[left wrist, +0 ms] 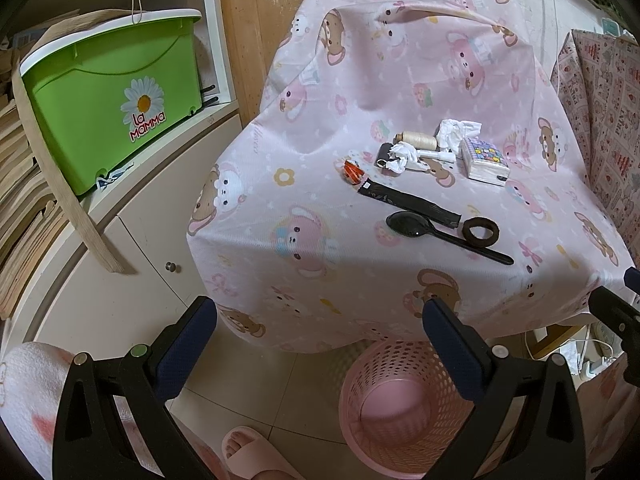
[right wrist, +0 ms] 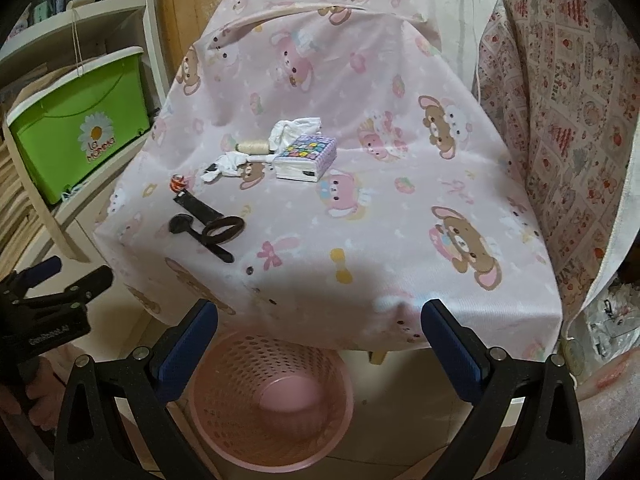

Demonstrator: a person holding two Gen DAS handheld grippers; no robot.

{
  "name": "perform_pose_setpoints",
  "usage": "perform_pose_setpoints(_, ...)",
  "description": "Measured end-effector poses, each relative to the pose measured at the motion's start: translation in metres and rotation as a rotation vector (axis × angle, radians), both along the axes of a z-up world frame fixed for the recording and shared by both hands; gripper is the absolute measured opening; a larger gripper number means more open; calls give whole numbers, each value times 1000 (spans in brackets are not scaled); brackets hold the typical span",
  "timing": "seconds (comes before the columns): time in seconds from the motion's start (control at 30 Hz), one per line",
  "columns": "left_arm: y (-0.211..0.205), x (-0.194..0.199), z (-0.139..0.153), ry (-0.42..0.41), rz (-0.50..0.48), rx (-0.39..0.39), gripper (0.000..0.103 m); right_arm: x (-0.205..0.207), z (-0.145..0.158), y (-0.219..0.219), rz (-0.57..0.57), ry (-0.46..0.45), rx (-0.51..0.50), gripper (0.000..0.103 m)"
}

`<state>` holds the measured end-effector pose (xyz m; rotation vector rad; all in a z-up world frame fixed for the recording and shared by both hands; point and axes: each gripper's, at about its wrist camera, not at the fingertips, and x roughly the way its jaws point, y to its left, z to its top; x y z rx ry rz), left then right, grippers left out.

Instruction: Collect trash

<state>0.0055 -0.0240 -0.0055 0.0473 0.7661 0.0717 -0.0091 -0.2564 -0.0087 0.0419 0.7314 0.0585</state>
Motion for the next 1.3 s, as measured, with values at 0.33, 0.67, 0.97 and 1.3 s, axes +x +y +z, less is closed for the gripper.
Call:
perform_pose_setpoints(0.33,0,0,1,-2,-2,4,102,2,-3,-1,5,25,-4,103)
perform_pose_setpoints(0.67,-2,2,-1,15,5,30,102,3,-4,-1,22,20,5,103)
perform_pose_setpoints(0.97,-5,6,-1,14,-46,-26,100,5,-6,5,36,-3,-37,103)
perform_pose_setpoints(1.3,-13,45,7,79,-126,-138,68,25,2,16,91,-13,-59,90)
